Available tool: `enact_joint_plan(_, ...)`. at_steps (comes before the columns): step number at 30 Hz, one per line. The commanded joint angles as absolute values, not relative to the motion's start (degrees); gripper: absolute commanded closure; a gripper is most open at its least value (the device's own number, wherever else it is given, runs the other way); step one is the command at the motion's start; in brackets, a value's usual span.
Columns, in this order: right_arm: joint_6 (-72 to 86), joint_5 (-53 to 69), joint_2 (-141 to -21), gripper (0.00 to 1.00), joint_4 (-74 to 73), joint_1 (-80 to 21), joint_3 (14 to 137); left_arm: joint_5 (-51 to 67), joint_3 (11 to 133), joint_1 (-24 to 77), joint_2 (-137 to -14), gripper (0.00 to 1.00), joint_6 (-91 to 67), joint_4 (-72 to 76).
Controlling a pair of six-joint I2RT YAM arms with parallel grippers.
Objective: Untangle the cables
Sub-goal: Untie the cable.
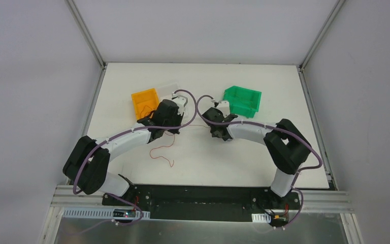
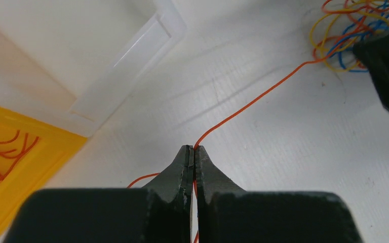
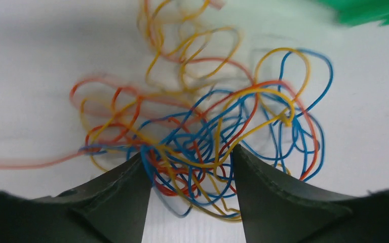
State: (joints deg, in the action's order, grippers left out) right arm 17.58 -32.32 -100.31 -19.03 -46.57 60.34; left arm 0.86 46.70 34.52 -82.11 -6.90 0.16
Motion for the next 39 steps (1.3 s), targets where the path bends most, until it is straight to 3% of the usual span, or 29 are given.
enact_joint_plan(1, 27.6, -46.3, -104.3, 0.41, -31.1, -42.1, 61.8, -10.0, 44.5, 34.6, -77.1, 1.00, -9.2, 1.7)
enact_joint_plan(4, 34.9, -43.0, -101.0, 0.42, -33.5, -35.2, 58.7, -15.4, 42.3, 34.3, -74.2, 1.00, -11.0, 2.9)
enact_joint_plan(12, 41.3, -37.9, -78.1, 0.41, -27.2, -20.4, 44.0, -27.8, 39.3, 31.3, -69.0, 1.00, -18.0, 1.1)
enact_joint_plan(17, 40.3, -34.1, -71.2, 0.40, -25.6, -16.4, 40.9, -34.4, 35.1, 31.1, -62.3, 1.00, -20.0, 3.5)
enact_joint_plan(23, 38.3, -29.9, -68.5, 0.40, -23.2, -15.7, 40.2, -40.7, 33.7, 31.1, -59.1, 1.00, -21.2, 3.4)
enact_joint_plan(28, 40.3, -25.6, -69.3, 0.40, -24.5, -9.0, 40.1, -48.8, 33.0, 28.9, -52.6, 1.00, -22.3, 0.7)
enact_joint_plan(33, 46.2, -23.5, -69.2, 0.45, -25.5, -2.0, 37.3, -49.1, 32.5, 26.2, -45.6, 1.00, -24.4, -3.3)
enact_joint_plan(39, 52.1, -24.0, -65.0, 0.51, -26.9, 3.2, 34.6, -42.6, 33.8, 18.6, -45.5, 1.00, -37.2, -11.6)
